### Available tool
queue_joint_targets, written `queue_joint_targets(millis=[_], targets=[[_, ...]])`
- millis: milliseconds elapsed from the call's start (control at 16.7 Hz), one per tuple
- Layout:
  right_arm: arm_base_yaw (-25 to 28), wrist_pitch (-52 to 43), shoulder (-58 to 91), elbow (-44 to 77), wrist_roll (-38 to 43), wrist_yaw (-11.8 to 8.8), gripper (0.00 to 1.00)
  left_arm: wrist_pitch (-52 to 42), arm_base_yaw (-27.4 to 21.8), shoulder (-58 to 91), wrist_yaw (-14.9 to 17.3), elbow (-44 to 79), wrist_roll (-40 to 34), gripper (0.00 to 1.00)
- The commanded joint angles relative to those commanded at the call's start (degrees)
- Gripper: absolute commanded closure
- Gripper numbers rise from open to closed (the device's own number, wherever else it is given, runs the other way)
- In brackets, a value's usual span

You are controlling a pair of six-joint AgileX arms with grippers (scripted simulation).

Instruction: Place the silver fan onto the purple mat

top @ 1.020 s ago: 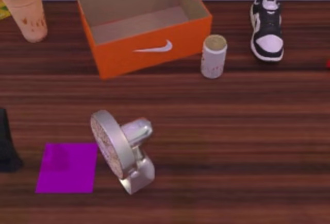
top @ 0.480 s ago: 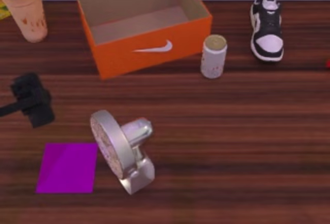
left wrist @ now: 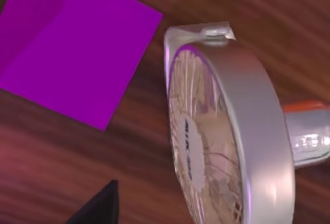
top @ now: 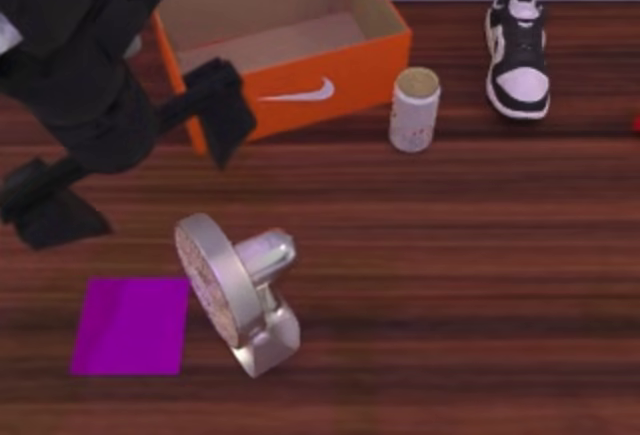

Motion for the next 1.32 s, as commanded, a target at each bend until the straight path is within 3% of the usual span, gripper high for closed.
queue_joint_targets(millis=[240,420,720,1320], targets=[[0.0,0.0,0.0,0.0,0.0,0.0,0.00,-9.6,-3.8,12.0,-0.1,10.2,-8.0,0.00],[0.0,0.0,0.0,0.0,0.0,0.0,0.00,-12.2,-4.7,14.8,-0.2,12.5,-10.1,0.00],[0.0,0.0,0.0,0.0,0.0,0.0,0.00,-11.8,-4.5,14.6,-0.2,12.1,-10.0,0.00],[0.0,0.0,0.0,0.0,0.0,0.0,0.00,-1.0,-4.6,15.4,-0.2,1.9,-9.9,0.00]])
